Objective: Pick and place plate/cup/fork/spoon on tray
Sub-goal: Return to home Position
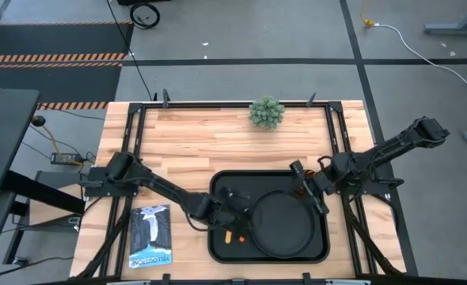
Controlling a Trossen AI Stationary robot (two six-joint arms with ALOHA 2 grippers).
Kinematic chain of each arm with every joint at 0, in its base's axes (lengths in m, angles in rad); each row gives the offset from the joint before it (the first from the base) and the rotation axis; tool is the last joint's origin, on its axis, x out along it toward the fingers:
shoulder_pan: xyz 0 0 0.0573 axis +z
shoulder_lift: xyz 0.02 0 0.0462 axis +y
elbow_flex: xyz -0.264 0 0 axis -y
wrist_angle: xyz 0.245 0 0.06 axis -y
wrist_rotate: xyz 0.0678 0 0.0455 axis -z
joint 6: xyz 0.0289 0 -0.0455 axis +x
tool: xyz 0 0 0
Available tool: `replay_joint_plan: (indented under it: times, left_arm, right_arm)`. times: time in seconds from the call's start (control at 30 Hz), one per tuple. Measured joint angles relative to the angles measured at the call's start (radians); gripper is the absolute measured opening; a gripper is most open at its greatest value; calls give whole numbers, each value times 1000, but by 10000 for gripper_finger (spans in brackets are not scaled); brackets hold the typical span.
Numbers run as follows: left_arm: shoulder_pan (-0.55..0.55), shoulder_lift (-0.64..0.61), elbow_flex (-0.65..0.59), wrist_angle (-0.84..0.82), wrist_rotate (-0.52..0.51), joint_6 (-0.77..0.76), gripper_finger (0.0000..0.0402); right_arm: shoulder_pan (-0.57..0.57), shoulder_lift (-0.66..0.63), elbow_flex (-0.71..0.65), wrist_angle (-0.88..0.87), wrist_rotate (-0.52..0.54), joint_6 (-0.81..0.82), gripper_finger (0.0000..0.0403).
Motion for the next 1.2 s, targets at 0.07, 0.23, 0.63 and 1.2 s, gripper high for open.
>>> replay_joint_plan:
  times: [0.07, 0.23, 0.63, 1.2]
  left_arm:
    - [21, 0, 0, 76, -26, 201, 142]
    - [81, 0, 0, 191, -15, 589, 142]
    - [112, -69, 0, 209, 48, 816, 141]
    - [100, -252, -79, 209, 234, 803, 141]
  right_arm:
    - [-51, -18, 0, 15, -16, 0, 201]
    - [-163, -76, 0, -7, 41, -89, 201]
    - [-150, -352, 0, -228, 304, -92, 201]
    - [-138, -831, -146, -439, 212, 114, 201]
